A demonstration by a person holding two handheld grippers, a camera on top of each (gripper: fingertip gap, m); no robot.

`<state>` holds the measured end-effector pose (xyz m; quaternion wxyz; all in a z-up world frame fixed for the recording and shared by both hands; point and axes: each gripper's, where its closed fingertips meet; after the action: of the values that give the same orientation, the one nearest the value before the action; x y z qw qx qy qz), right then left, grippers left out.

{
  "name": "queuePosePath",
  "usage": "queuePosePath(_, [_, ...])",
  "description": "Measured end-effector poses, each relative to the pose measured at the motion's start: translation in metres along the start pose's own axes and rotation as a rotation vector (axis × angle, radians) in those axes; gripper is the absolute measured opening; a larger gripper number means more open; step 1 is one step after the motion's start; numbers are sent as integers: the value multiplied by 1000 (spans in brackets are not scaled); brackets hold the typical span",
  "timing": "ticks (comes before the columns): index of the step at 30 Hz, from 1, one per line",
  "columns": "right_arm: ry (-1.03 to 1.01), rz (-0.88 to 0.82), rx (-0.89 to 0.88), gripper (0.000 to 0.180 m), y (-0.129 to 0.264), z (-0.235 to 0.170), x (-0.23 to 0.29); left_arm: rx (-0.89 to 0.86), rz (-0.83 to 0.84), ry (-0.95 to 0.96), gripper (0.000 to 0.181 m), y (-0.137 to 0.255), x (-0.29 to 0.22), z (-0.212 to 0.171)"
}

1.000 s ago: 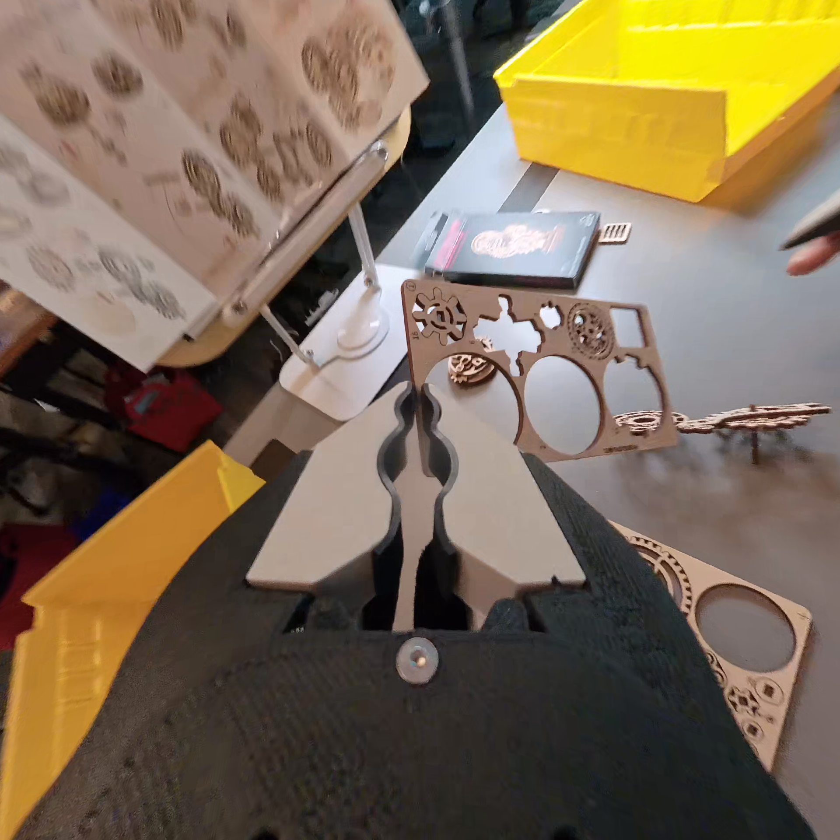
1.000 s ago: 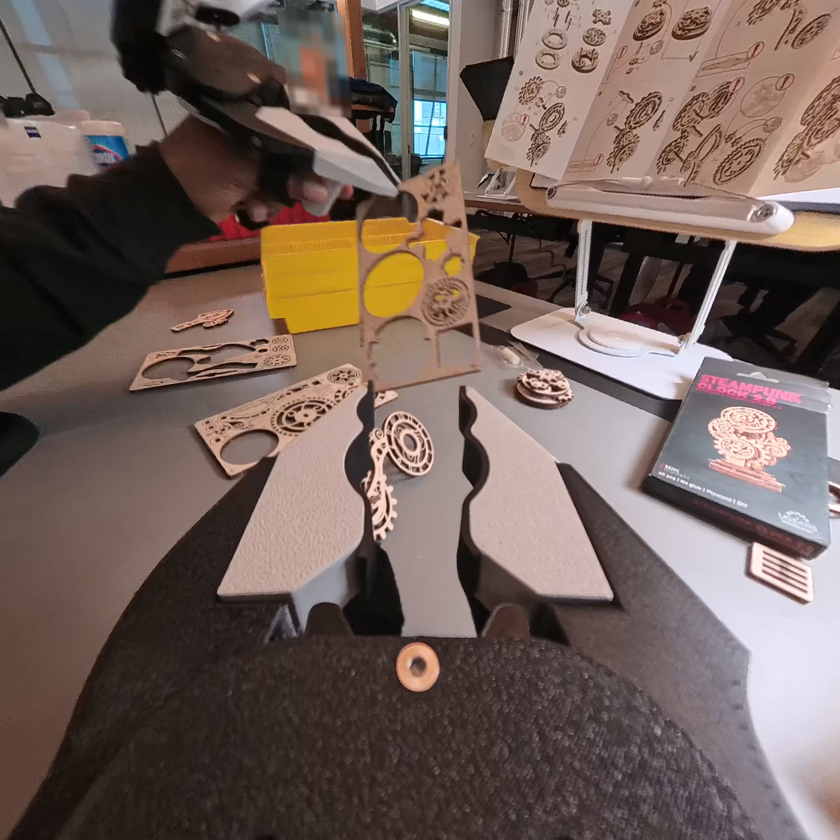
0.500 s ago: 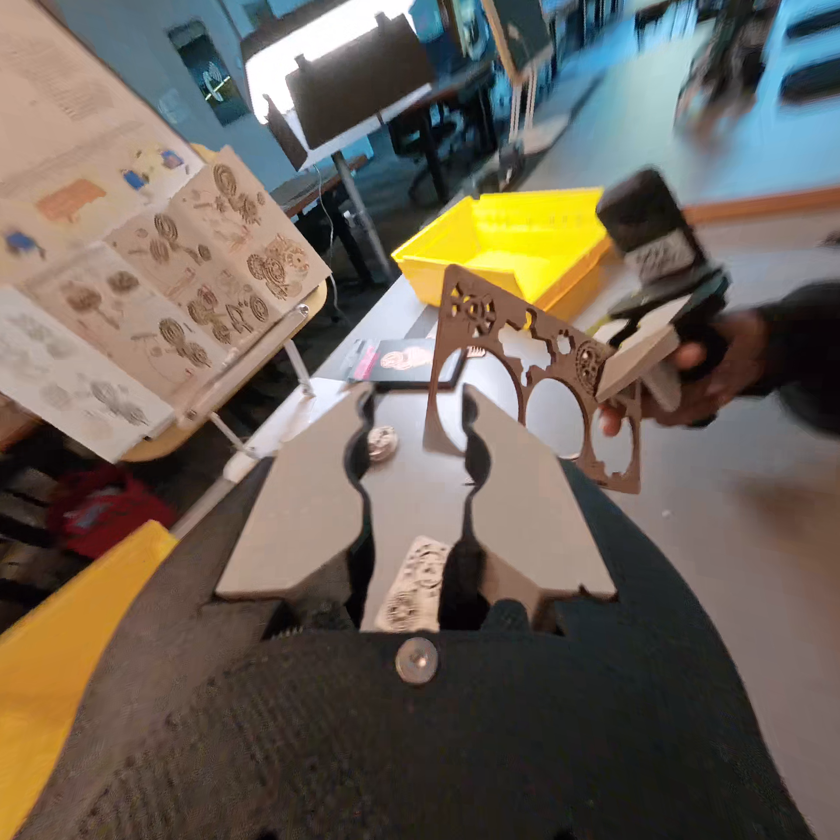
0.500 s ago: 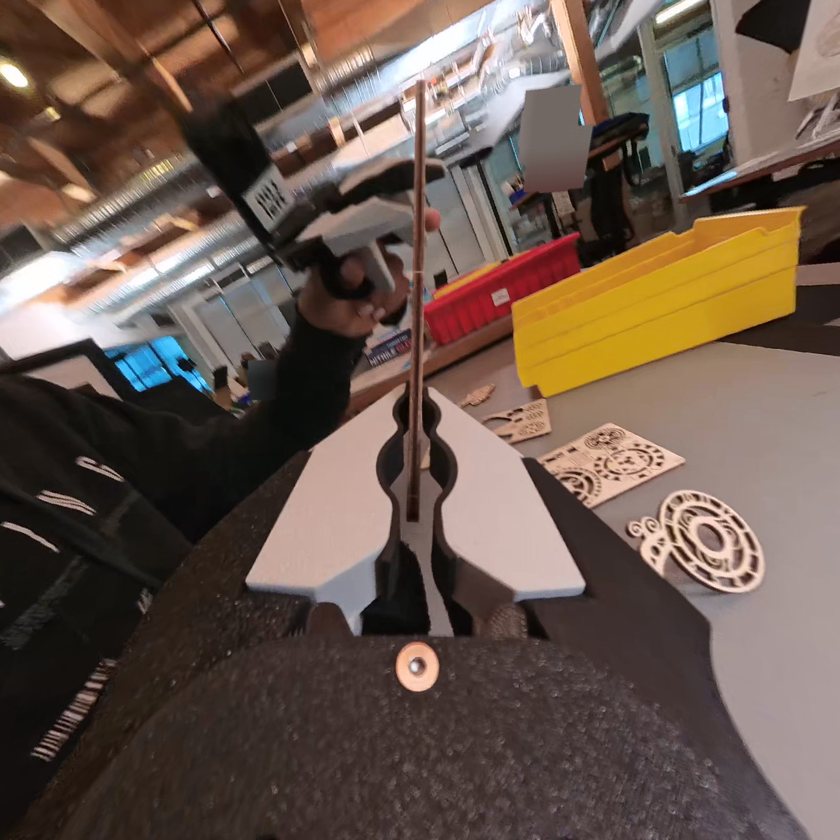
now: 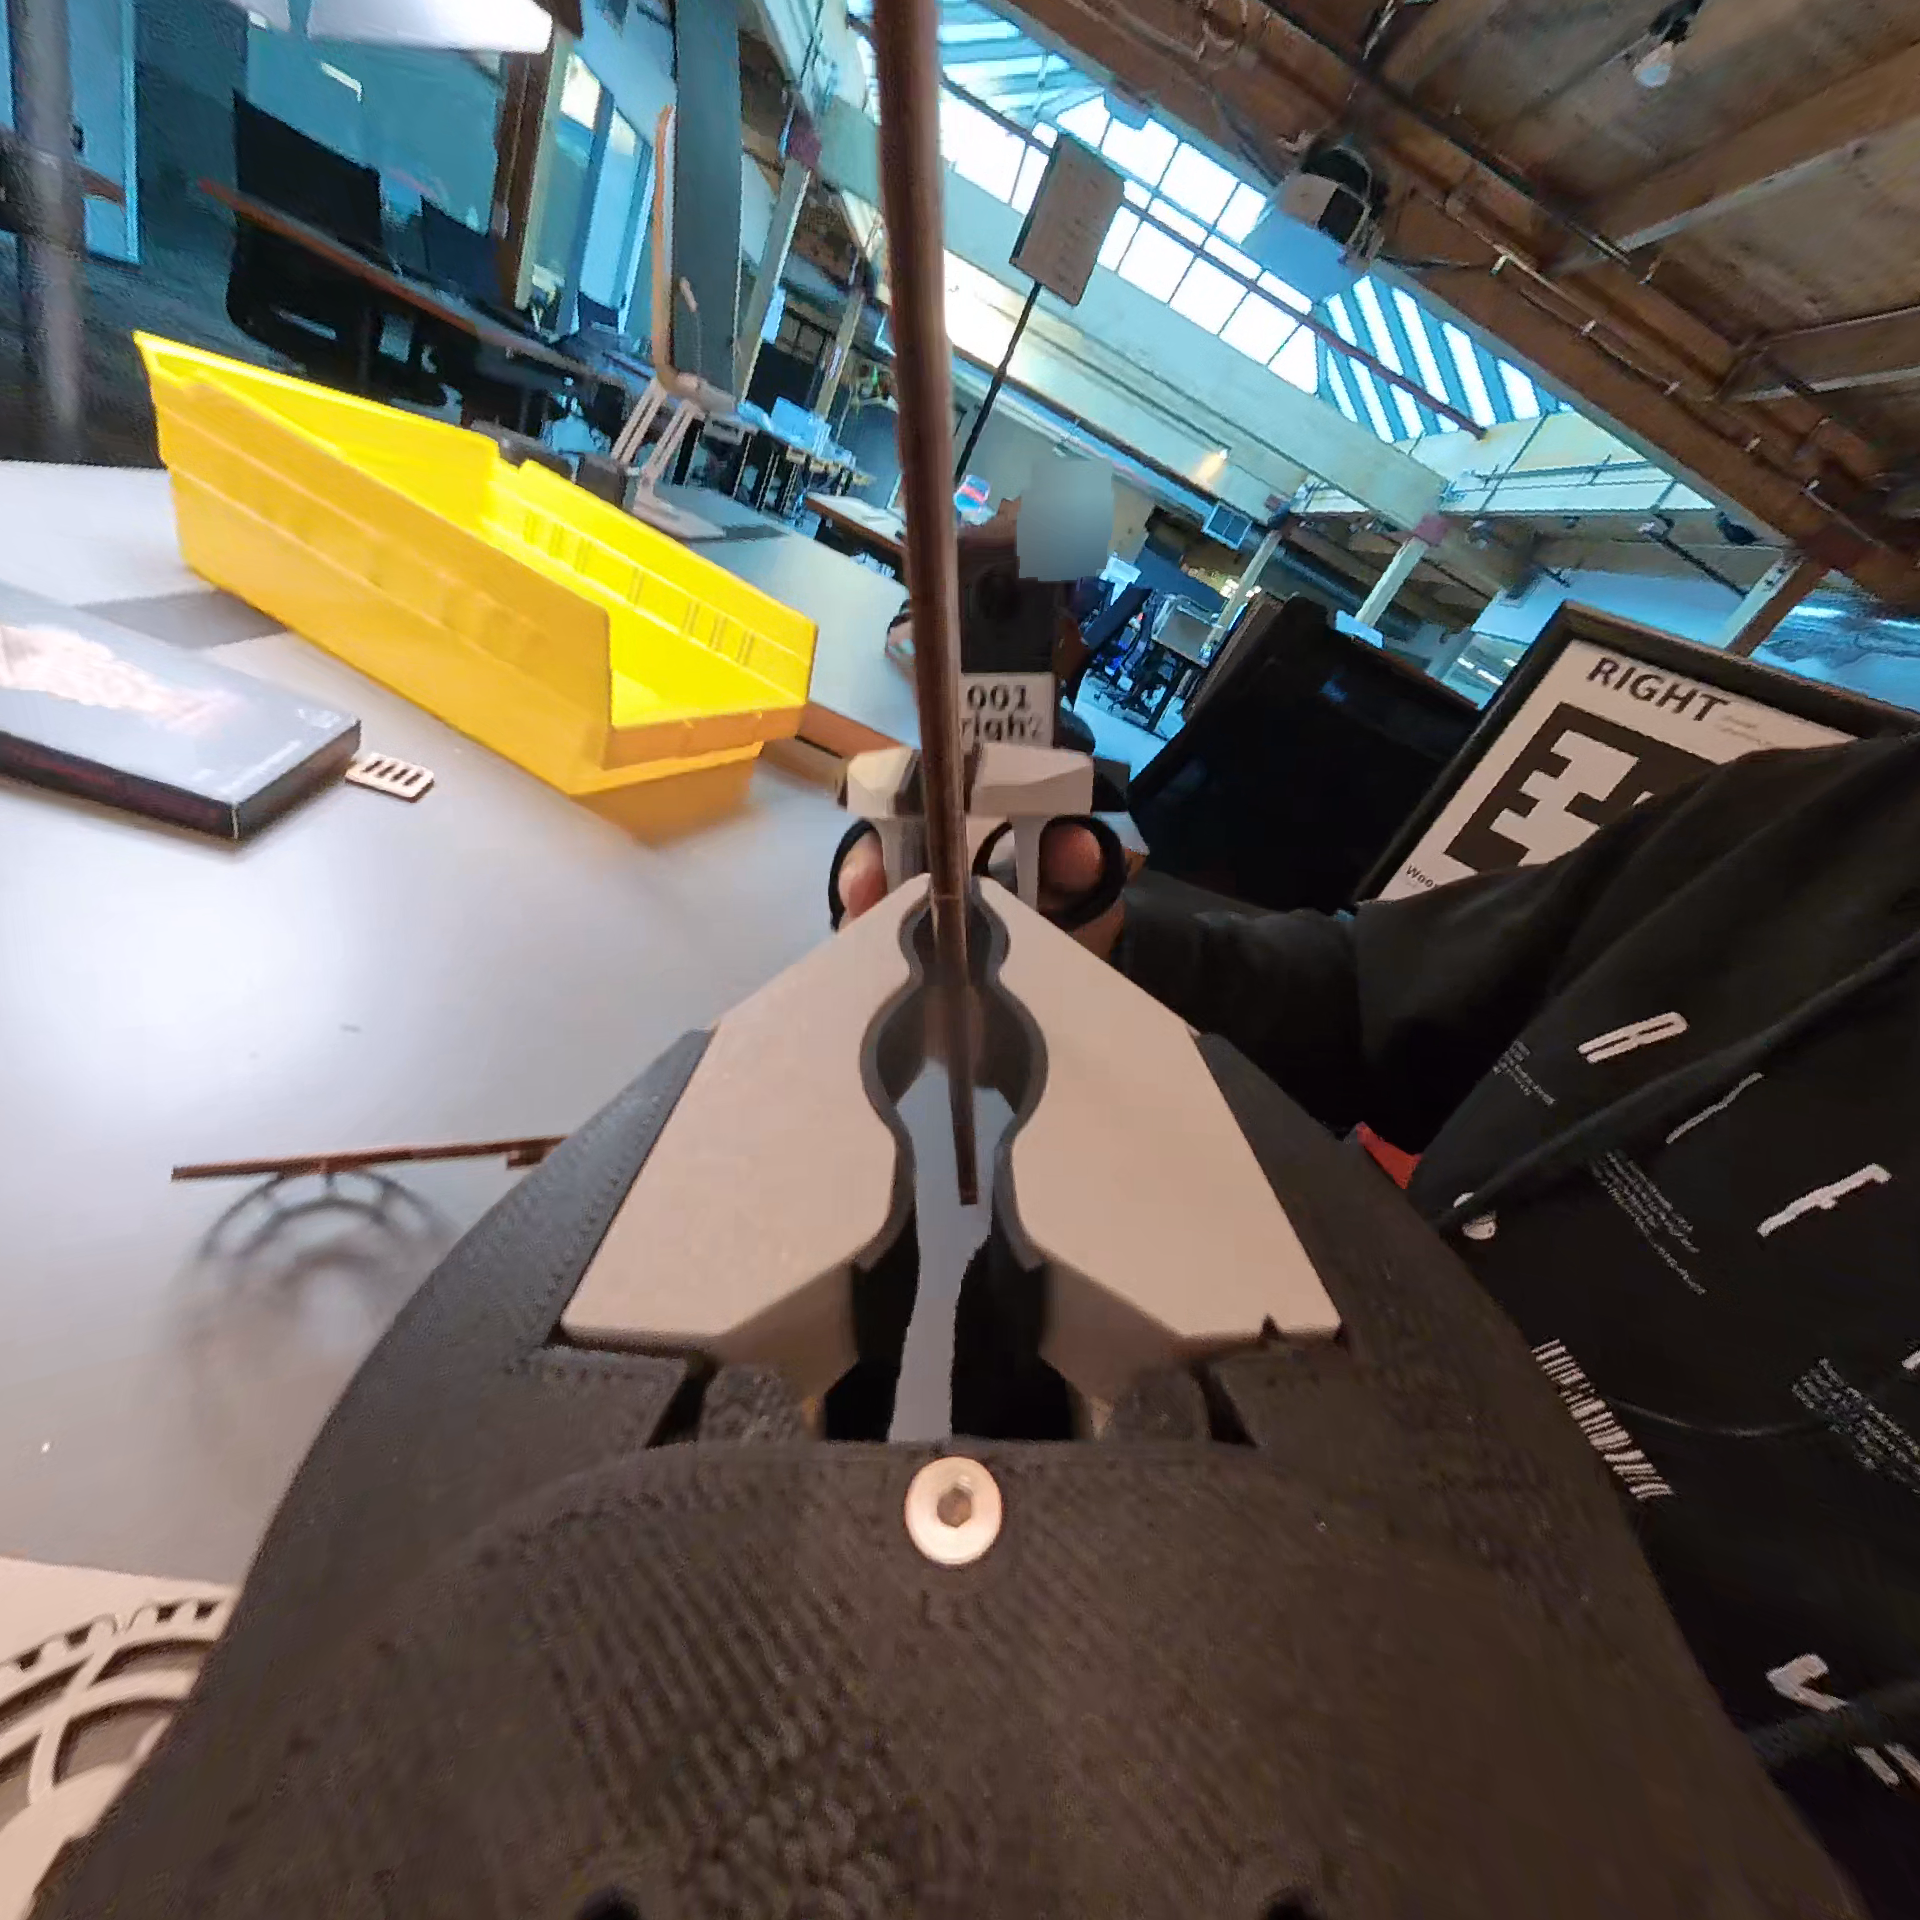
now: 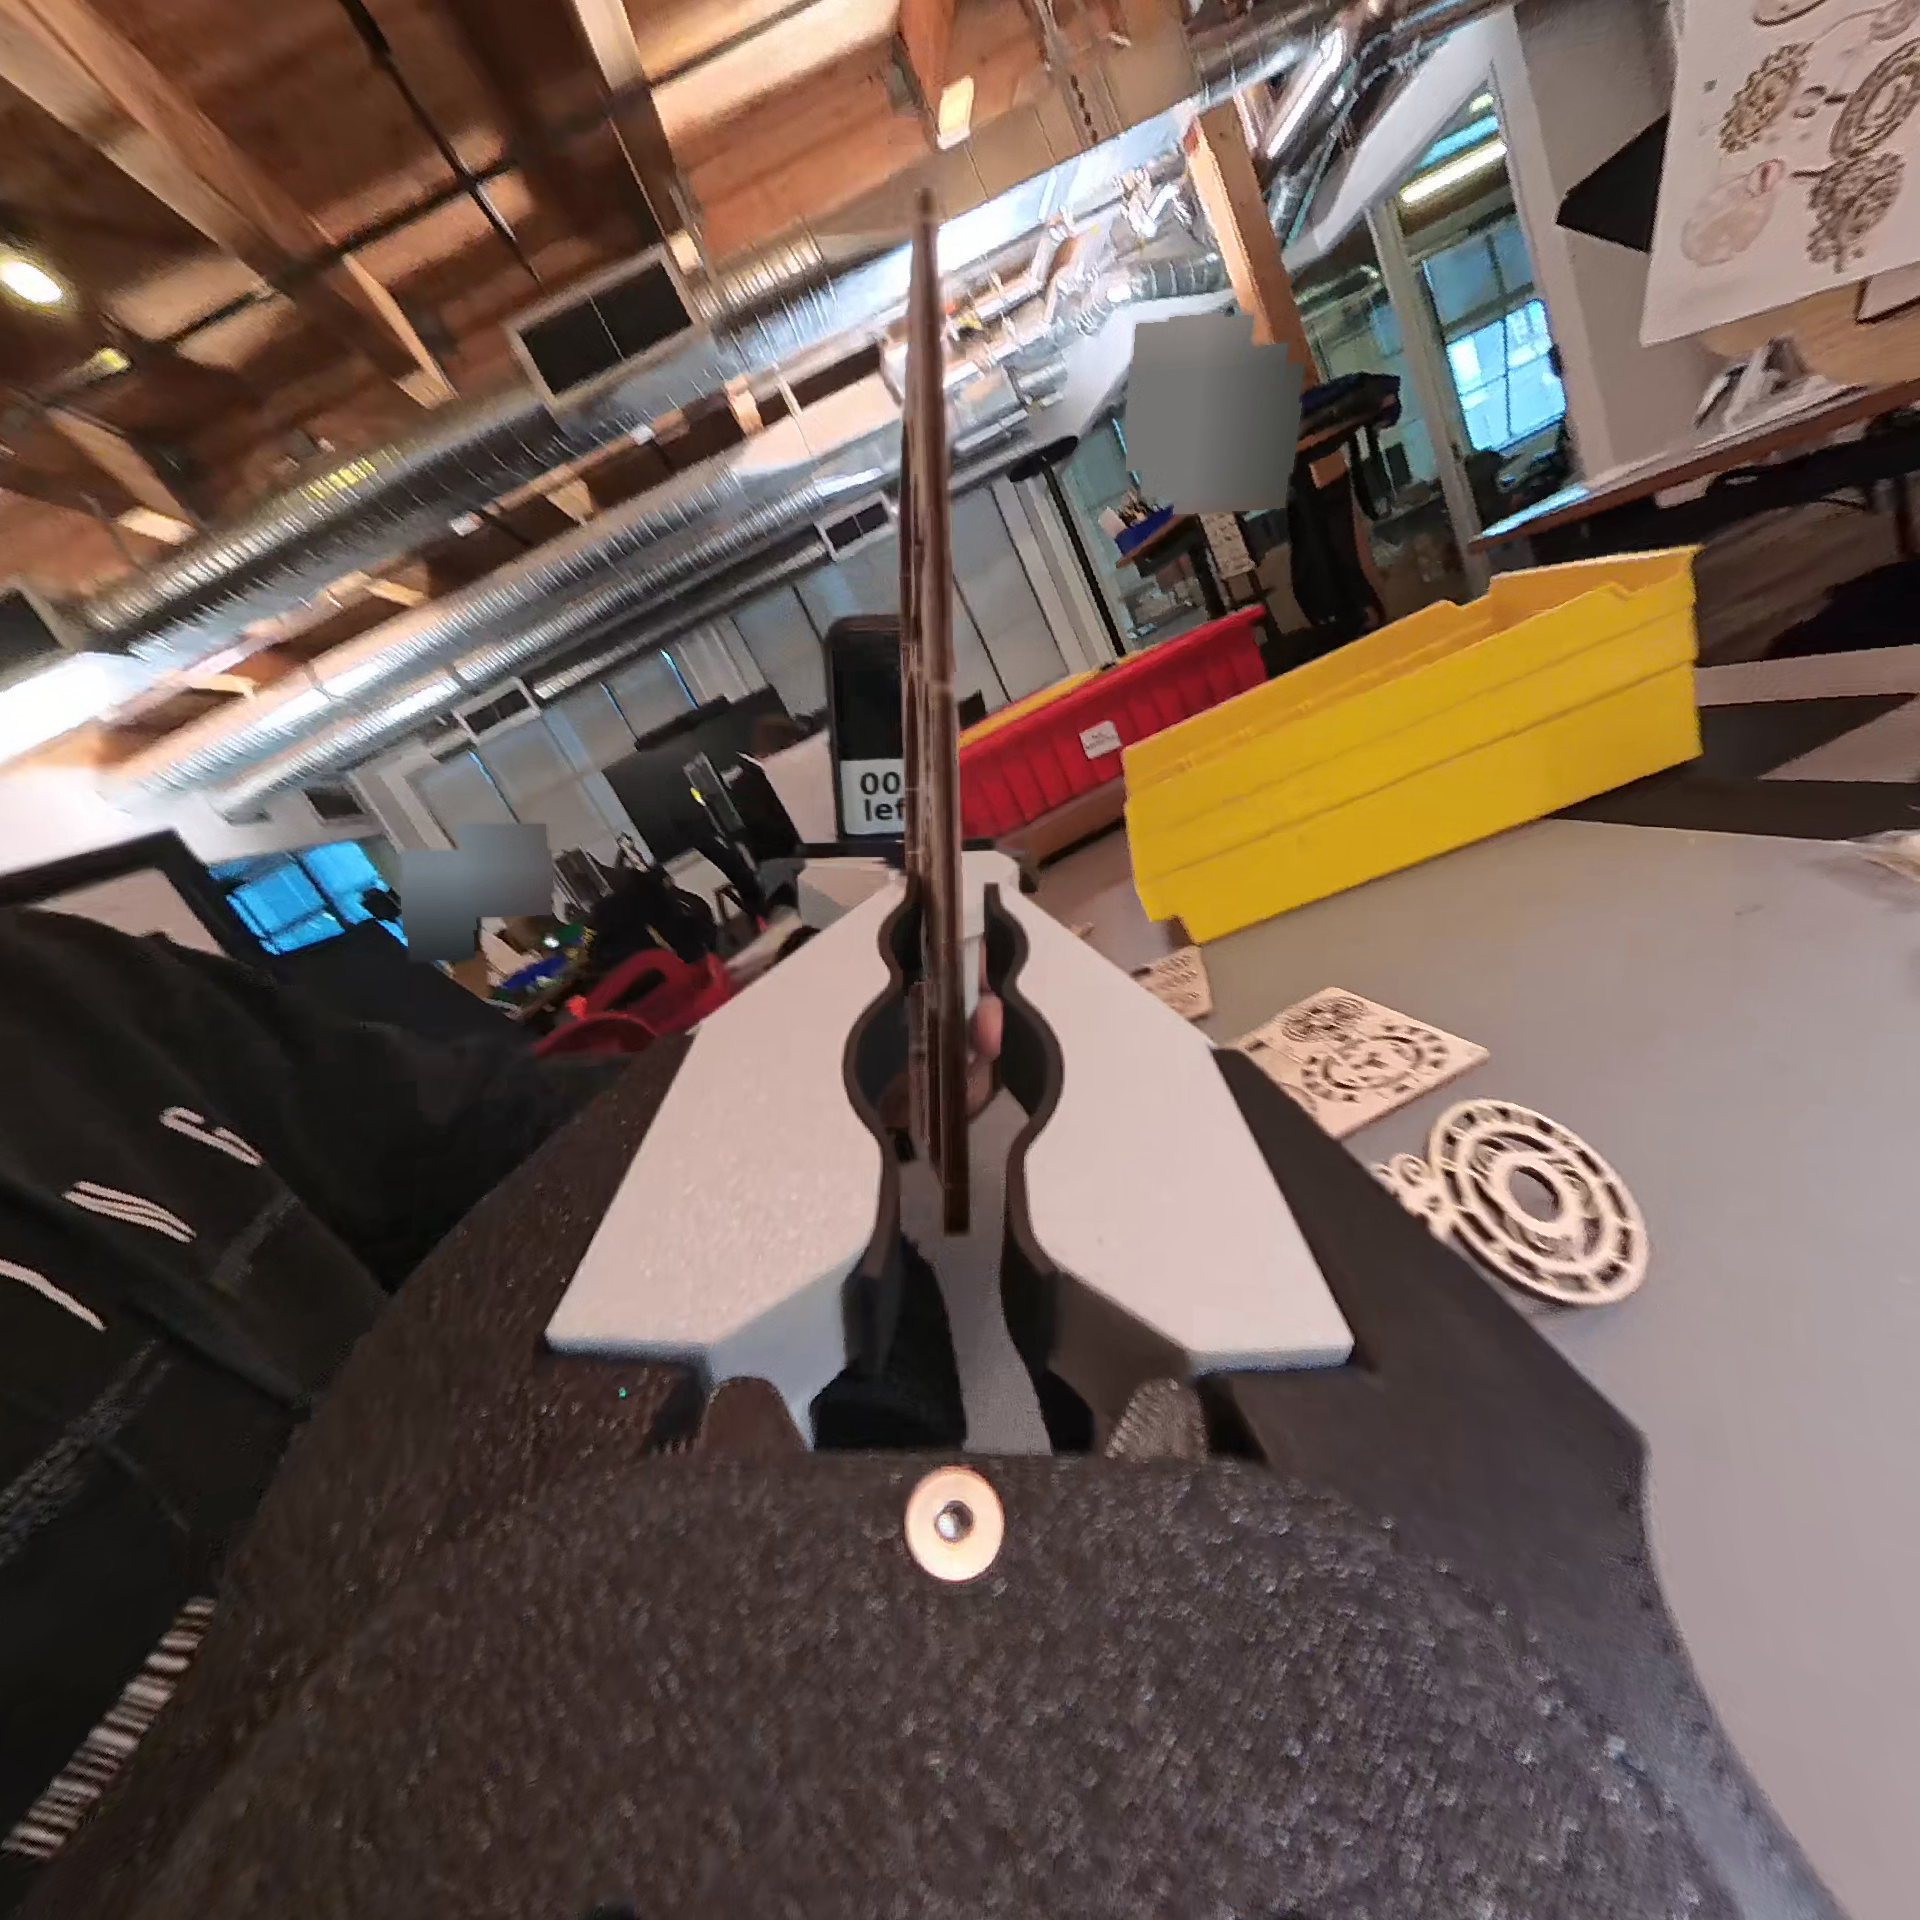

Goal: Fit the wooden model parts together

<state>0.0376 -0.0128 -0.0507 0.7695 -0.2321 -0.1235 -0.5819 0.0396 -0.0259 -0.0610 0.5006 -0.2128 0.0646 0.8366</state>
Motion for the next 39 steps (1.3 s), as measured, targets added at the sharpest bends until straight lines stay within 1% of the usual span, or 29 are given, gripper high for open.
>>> queuePosePath(3, [51,-11,117,5,1,-13,-7,7,1,41,1,2,8,-12])
queuePosePath(5, [86,-8,152,5,2,-18,-9,4,-7,77,1,3,10,-17])
queuePosePath(7, [72,-4,178,4,2,-22,-12,1,-2,96,1,4,13,-21])
queuePosePath(9, [26,11,172,2,0,-23,-11,-25,-3,101,2,5,14,-21])
queuePosePath(10, [9,9,171,1,-1,-24,-11,-39,-8,99,6,5,14,-20])
queuePosePath(12, [19,5,197,1,-6,-34,-10,-45,-17,105,10,2,14,-22])
queuePosePath(13, [17,-3,183,1,-8,-34,-10,-57,-7,104,8,3,15,-21])
queuePosePath(14, [5,-3,179,1,-8,-33,-11,-44,6,98,2,3,17,-22])
queuePosePath(16, [-1,-25,181,2,-9,-33,-15,-35,31,95,1,4,19,-21])
queuePosePath(19, [-26,-46,185,3,-11,-36,-18,-26,51,93,1,7,22,-23])
queuePosePath(23, [-75,-22,188,1,-10,-36,-17,-17,58,90,2,6,21,-23])
queuePosePath(28, [-84,-15,179,1,-9,-34,-13,-4,55,98,3,5,18,-22])
queuePosePath(32, [-108,0,176,1,-9,-34,-12,-31,41,108,3,6,16,-22])
queuePosePath(35, [-165,16,160,1,-6,-30,-13,-45,35,124,2,10,17,-20])
queuePosePath(39, [-142,-2,164,1,-6,-31,-15,-49,34,139,2,10,17,-20])
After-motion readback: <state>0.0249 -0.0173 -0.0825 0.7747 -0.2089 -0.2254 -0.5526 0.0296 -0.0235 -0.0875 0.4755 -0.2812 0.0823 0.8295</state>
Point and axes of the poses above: each gripper's, where its closed fingertips meet, y back along the fingers, z out of its top, x = y × z across the jaws, and after that the axes turned 5 degrees about -z, right-handed
